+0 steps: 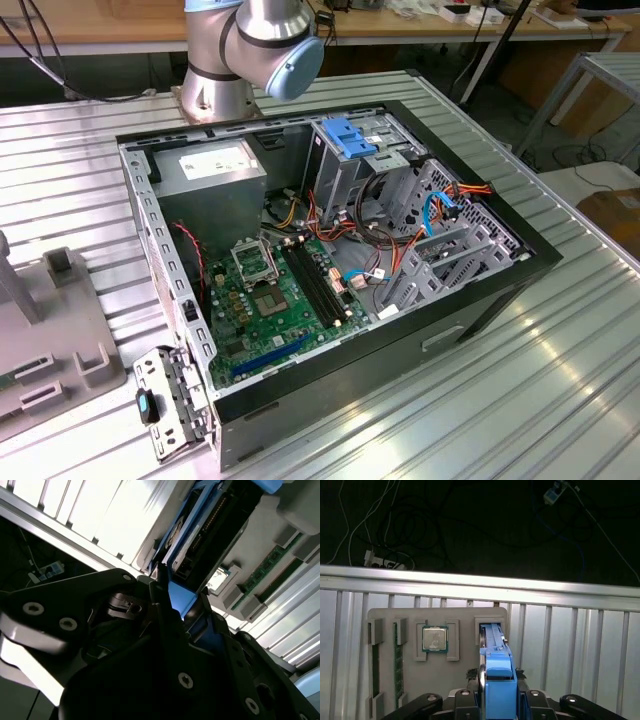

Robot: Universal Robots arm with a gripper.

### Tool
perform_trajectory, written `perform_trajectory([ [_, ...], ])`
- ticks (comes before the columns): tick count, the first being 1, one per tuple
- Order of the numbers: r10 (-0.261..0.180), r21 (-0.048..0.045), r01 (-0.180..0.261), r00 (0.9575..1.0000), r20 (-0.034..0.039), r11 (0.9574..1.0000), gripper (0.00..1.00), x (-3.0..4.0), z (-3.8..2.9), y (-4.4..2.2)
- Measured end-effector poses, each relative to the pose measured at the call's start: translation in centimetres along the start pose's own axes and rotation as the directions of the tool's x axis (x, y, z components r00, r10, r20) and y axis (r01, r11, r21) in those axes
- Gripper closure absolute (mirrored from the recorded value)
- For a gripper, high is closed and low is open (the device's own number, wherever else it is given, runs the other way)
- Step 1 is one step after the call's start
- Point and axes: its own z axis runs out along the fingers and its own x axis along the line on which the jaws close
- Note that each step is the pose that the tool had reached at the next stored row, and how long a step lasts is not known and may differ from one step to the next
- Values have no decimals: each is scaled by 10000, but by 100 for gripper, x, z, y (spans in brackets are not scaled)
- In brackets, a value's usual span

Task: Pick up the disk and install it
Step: 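Pick up the disk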

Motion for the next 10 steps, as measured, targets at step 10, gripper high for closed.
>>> perform_trajectory([
  [10, -8, 255, 8, 10000, -22, 9997, 62, 8, -1, 21],
])
